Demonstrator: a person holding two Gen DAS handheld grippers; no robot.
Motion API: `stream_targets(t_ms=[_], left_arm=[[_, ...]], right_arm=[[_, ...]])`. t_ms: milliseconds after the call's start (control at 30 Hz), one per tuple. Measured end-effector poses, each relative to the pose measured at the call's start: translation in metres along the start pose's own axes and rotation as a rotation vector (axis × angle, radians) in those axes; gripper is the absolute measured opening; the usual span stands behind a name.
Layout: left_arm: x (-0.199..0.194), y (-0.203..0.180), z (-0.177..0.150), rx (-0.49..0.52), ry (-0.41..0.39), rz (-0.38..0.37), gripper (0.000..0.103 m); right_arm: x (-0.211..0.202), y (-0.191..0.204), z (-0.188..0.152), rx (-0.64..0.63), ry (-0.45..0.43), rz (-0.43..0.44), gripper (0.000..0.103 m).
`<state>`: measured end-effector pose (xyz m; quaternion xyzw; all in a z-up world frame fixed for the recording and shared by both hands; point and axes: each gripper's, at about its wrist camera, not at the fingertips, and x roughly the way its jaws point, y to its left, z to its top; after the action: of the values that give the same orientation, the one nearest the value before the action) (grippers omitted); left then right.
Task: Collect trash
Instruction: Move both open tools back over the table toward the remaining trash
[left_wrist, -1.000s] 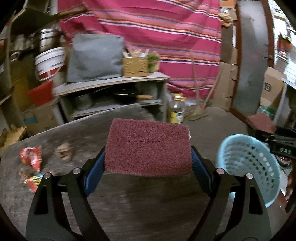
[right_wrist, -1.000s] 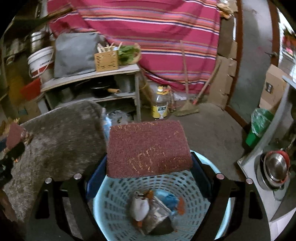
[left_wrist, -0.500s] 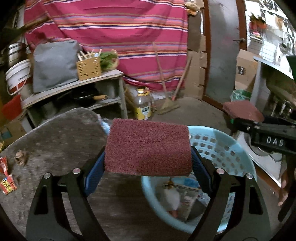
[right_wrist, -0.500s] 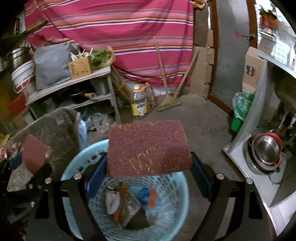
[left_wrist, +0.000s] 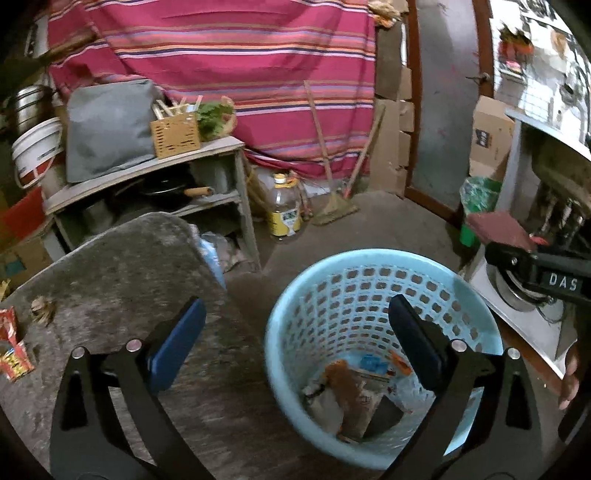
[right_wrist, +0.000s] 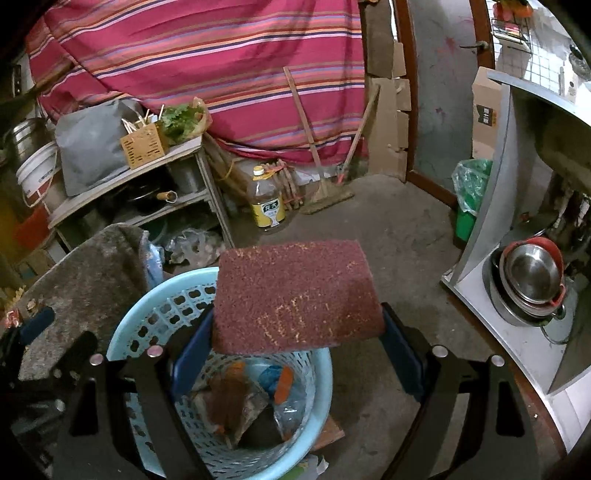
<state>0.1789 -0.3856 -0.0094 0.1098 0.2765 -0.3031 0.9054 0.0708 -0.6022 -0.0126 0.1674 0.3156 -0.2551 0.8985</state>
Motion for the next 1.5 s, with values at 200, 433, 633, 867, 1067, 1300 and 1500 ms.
stream_targets(t_ms=[200, 433, 633, 867, 1067, 1300, 1500], left_arm=[[-0.026, 0.036, -0.01, -0.026, -0.025, 0.074, 0.097], [-0.055, 0.096, -0.024, -0.062, -0.024, 0.162, 0.097], [-0.076, 0.148, -0.03, -0.067, -0.028, 0.238, 0.097], [-0.097, 0.216, -0.044, -0.114, -0.043, 0.324, 0.097], [-0.095, 0.277, -0.069, -0.213, -0.003, 0.36, 0.097], [-0.091, 0.331, -0.095, -0.252, 0.063, 0.419, 0.097], [-0.096, 0.376, -0.113, -0.327, 0.1, 0.46, 0.097]], right_arm=[[0.014, 0.035, -0.007, -0.063, 0.044, 0.037, 0.084], [0.028, 0.077, -0.019, -0.12, 0.108, 0.061, 0.095], [0.03, 0.101, -0.023, -0.168, 0.11, -0.008, 0.097], [0.015, 0.129, -0.022, -0.183, 0.042, 0.009, 0.097], [0.012, 0.183, -0.032, -0.267, 0.014, 0.047, 0.097], [0.02, 0.246, -0.047, -0.334, 0.036, 0.093, 0.097], [0.033, 0.292, -0.05, -0.338, 0.061, 0.169, 0.097]])
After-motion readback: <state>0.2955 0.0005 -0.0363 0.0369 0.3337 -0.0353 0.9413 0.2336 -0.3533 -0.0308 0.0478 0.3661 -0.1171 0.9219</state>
